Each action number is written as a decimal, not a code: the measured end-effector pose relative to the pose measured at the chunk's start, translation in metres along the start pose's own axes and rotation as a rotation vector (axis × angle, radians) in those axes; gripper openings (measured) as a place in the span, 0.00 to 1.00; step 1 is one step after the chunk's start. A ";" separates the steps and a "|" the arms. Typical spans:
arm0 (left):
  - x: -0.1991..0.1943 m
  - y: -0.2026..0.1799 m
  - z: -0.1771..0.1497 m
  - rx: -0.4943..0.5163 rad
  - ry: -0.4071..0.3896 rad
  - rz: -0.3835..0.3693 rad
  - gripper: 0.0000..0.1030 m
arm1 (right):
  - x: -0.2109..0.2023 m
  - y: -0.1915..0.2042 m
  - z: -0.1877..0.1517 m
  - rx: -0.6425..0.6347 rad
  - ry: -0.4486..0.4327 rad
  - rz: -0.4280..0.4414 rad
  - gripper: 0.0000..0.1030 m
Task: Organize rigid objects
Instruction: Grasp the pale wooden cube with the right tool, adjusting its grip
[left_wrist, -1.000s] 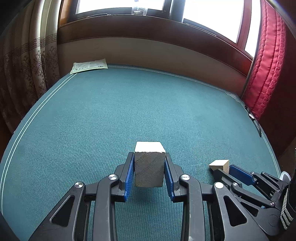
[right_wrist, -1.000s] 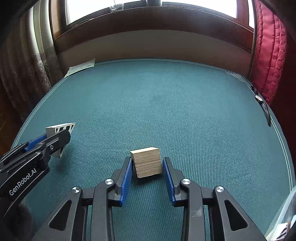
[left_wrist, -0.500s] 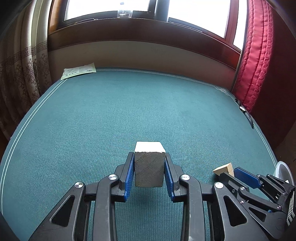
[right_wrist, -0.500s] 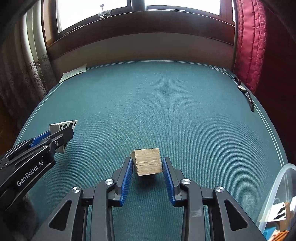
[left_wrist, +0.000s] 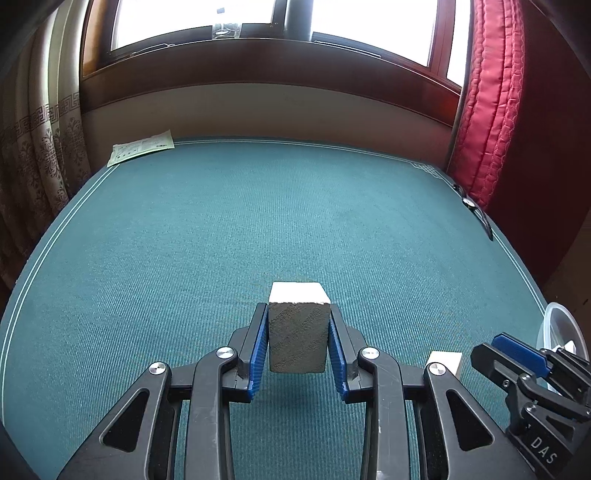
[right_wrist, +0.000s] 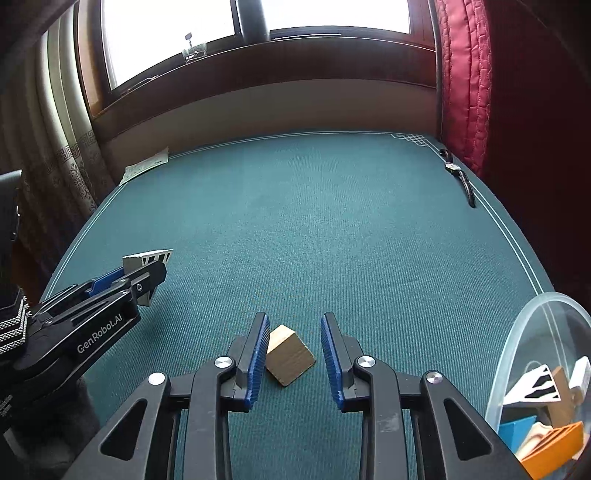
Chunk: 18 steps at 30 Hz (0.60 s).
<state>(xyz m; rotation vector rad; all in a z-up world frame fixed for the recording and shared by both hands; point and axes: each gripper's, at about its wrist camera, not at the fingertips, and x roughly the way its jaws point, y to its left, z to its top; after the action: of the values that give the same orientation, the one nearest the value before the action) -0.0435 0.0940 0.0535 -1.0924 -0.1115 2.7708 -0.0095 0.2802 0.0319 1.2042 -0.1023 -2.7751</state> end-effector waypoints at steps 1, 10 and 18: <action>0.000 -0.001 0.000 0.003 0.001 -0.001 0.30 | -0.003 -0.003 -0.001 0.006 -0.002 0.004 0.30; -0.002 -0.006 -0.004 0.021 -0.003 -0.005 0.30 | 0.004 -0.014 -0.011 0.060 0.037 0.077 0.52; -0.002 -0.006 -0.004 0.021 -0.004 -0.006 0.30 | 0.026 -0.001 -0.009 -0.049 0.050 0.067 0.53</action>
<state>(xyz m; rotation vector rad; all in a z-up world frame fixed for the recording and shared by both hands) -0.0388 0.0992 0.0524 -1.0795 -0.0856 2.7620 -0.0205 0.2777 0.0065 1.2337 -0.0678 -2.6728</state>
